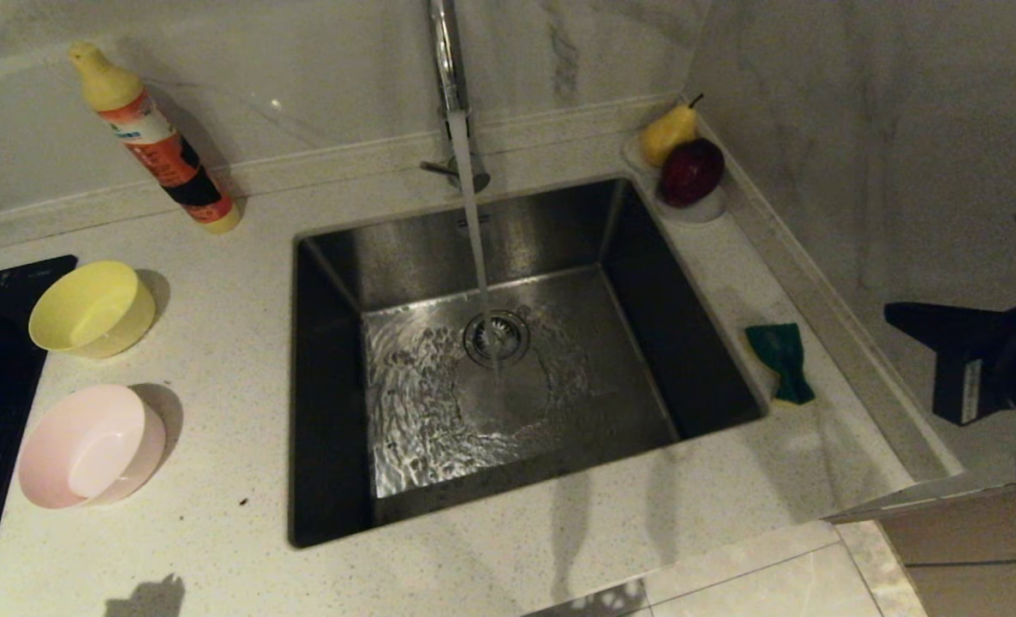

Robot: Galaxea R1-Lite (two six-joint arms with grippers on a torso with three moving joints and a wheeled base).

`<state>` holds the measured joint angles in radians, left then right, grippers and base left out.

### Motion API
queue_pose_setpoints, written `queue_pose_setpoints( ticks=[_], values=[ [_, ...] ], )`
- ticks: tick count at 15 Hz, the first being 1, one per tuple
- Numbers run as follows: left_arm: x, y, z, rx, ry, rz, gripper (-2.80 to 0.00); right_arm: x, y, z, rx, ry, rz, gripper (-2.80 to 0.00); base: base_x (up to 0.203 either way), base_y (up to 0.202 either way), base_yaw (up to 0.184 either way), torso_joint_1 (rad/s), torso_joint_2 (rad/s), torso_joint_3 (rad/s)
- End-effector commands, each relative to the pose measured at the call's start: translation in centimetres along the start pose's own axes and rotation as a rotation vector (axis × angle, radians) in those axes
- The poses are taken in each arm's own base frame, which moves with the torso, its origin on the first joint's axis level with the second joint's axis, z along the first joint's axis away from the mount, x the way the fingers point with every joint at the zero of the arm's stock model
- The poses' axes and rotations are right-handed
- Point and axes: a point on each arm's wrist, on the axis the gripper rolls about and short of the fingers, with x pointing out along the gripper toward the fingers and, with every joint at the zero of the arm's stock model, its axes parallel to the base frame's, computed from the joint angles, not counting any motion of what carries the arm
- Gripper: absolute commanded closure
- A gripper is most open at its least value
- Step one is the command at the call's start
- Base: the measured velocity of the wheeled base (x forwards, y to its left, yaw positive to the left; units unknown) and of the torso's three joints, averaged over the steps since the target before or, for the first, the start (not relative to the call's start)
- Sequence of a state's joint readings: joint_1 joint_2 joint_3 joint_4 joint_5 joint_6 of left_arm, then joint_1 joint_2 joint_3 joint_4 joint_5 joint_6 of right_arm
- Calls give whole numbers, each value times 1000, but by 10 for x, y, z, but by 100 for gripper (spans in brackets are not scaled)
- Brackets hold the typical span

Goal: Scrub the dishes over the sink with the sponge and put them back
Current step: Put down the sponge

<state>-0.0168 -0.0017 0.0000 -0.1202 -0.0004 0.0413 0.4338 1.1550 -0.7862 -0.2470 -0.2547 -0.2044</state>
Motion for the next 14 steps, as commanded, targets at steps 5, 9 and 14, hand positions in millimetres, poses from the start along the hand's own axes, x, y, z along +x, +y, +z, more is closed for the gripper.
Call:
queue_pose_setpoints(
  ticks=[5,9,14],
  values=[
    [2,0,-11,0,41,-2,0,-107,-23,-51,9,-153,8,0,0,0,0,0,0,0],
    [2,0,-11,0,41,-2,0,-154,-10,-120,9,-169,-75,0,0,0,0,0,0,0],
    [2,0,-11,-1,41,-2,0,-146,8,-199,79,29,-158,0,0,0,0,0,0,0]
  ],
)
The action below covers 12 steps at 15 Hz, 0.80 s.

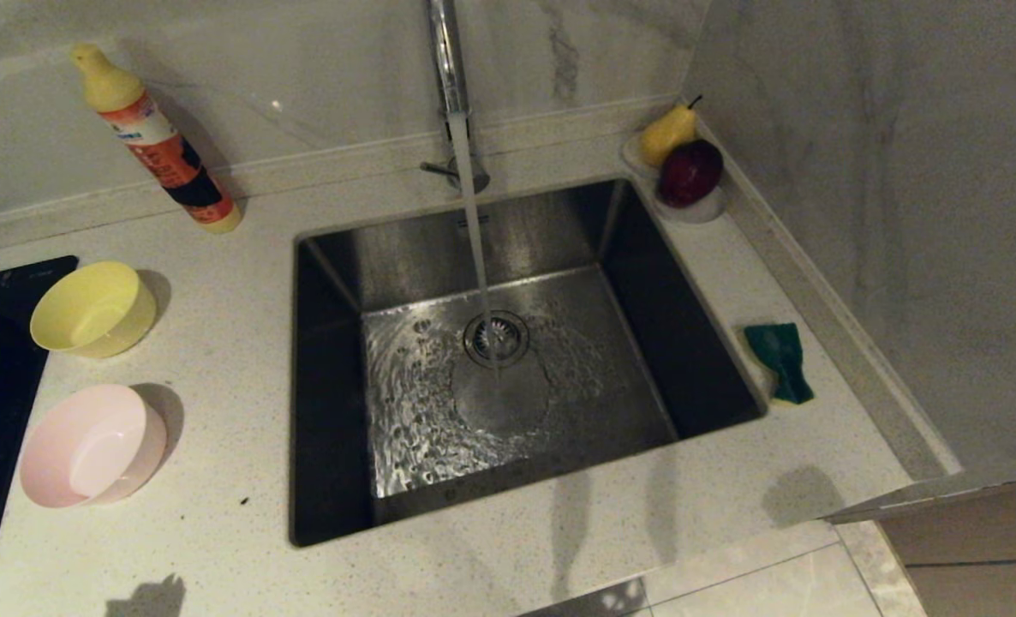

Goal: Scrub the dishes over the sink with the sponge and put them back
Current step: Put down the sponge, then turn off the faucet

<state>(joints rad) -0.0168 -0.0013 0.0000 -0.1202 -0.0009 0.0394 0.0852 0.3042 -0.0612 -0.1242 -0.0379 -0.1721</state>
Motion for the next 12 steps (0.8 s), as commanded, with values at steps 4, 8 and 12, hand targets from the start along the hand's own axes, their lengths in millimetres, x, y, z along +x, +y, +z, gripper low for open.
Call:
queue_pose_setpoints(
  ticks=[4,8,12],
  values=[
    [2,0,-11,0,39,-2,0,-20,8,-32,40,-96,-16,0,0,0,0,0,0,0],
    [2,0,-11,0,39,-1,0,-22,9,-35,95,-121,-14,0,0,0,0,0,0,0],
    [2,0,-11,0,40,-1,0,-22,9,-35,95,-121,-15,0,0,0,0,0,0,0]
  ],
)
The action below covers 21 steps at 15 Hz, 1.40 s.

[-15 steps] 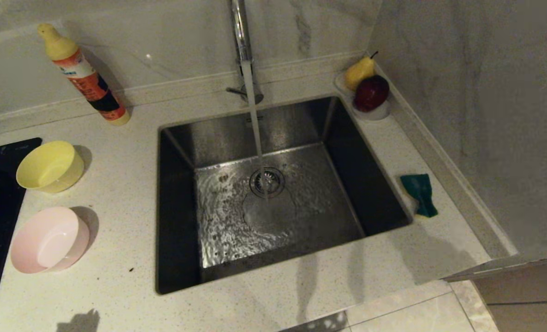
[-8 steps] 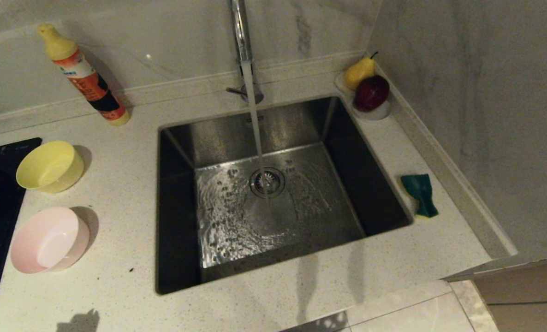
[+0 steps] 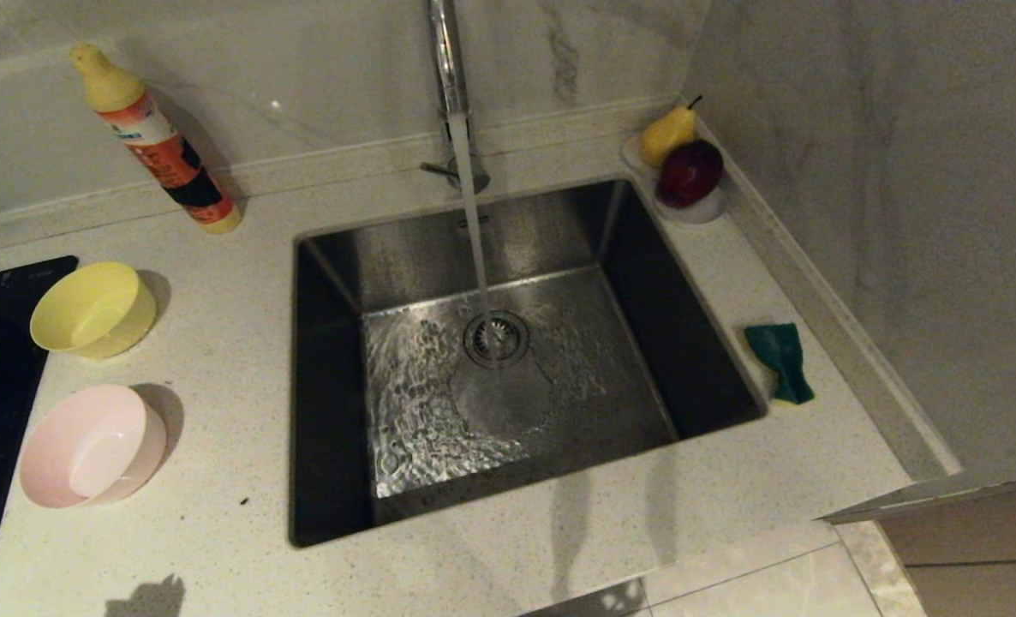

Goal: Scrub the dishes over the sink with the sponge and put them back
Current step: Turn off the faucet

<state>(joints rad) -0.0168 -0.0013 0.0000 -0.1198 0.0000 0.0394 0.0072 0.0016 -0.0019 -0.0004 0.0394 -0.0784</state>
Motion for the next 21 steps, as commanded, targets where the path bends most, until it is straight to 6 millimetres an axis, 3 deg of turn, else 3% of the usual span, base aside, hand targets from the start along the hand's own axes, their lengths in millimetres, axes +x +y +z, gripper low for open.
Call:
queue_pose_setpoints(
  ticks=[1,14,16,18,21],
  values=[
    [2,0,-11,1,38,-2,0,0,0,0,-3,-3,1,0,0,0,0,0,0,0],
    [2,0,-10,-7,32,-5,0,0,0,0,-1,-3,1,0,0,0,0,0,0,0],
    [-5,0,23,-15,-62,-24,0,0,0,0,-3,-3,1,0,0,0,0,0,0,0],
    [-12,2,80,-16,-146,-50,0,0,0,0,0,-3,1,0,0,0,0,0,0,0],
    [25,4,153,-27,-46,-75,0,0,0,0,-3,-3,1,0,0,0,0,0,0,0]
  ],
)
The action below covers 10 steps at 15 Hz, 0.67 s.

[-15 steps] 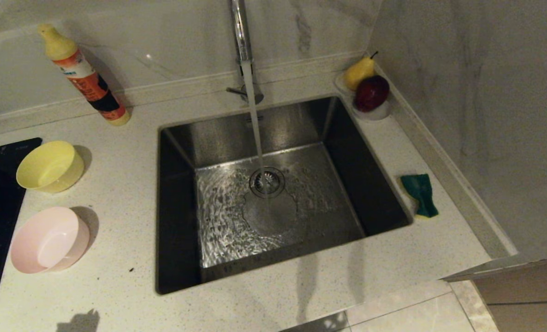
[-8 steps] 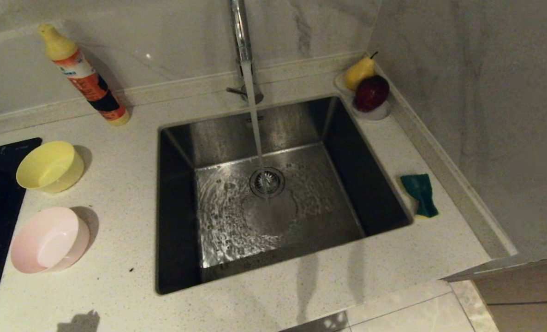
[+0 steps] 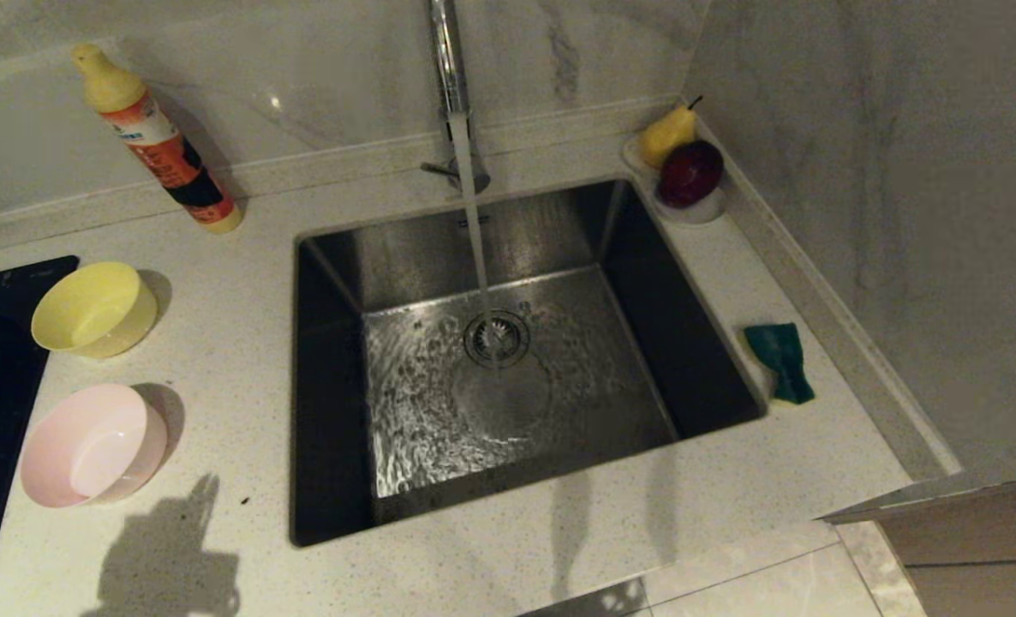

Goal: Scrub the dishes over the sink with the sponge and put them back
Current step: Turn off the faucet

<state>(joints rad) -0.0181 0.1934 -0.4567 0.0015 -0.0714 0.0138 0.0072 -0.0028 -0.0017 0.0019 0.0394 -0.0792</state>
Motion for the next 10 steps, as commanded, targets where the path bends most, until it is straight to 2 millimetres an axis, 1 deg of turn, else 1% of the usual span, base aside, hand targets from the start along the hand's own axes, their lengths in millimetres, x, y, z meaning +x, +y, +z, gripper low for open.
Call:
queue_pose_setpoints(
  ticks=[1,2,3,4,5,7,8,10],
  values=[
    [65,5,46,-28,154,-14,0,0,0,0,1,-1,1,0,0,0,0,0,0,0],
    [95,7,58,-49,209,-24,0,0,0,0,-2,-1,1,0,0,0,0,0,0,0],
    [126,9,67,-75,260,-30,0,0,0,0,-1,-1,1,0,0,0,0,0,0,0],
    [162,12,72,-116,311,-32,0,0,0,0,-1,-1,1,0,0,0,0,0,0,0],
    [198,14,74,-164,355,-32,0,0,0,0,-2,-1,1,0,0,0,0,0,0,0],
    [262,14,71,-256,439,-41,0,0,0,0,-2,-1,1,0,0,0,0,0,0,0],
    [288,11,68,-310,474,-59,0,0,0,0,0,-1,1,0,0,0,0,0,0,0],
    [326,2,61,-462,542,-149,0,0,0,0,-2,-1,1,0,0,0,0,0,0,0]
  ],
)
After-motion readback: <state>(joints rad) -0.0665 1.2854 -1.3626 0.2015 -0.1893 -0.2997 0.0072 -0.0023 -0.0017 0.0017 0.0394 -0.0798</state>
